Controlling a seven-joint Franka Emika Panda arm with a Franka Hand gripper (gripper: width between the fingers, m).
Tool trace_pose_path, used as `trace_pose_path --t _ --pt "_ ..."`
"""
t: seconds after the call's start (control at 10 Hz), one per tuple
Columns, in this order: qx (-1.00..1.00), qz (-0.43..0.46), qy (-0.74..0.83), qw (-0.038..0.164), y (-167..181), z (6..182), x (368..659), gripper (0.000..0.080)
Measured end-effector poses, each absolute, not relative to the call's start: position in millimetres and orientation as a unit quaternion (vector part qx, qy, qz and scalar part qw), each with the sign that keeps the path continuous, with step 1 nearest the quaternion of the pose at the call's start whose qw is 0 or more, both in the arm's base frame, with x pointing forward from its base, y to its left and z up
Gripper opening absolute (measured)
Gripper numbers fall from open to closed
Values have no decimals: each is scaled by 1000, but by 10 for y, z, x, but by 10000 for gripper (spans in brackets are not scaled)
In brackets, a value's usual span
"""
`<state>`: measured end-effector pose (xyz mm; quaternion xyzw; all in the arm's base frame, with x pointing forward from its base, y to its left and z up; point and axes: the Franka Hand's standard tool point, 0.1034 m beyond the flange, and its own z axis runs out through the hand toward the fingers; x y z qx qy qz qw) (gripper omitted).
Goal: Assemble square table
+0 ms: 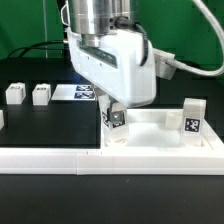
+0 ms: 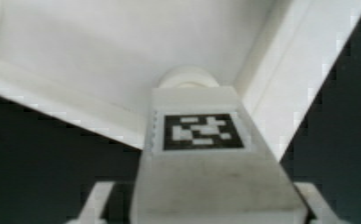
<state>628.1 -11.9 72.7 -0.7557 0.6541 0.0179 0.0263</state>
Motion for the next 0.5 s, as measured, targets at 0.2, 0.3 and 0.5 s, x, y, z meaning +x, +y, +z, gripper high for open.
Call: trace_pose_path --t 0.2,0.3,0.5 --pt "-691 22 722 27 -91 725 6268 291" --pt "-642 22 766 35 -88 724 6248 291" --pt "-668 20 743 35 -89 721 6245 369"
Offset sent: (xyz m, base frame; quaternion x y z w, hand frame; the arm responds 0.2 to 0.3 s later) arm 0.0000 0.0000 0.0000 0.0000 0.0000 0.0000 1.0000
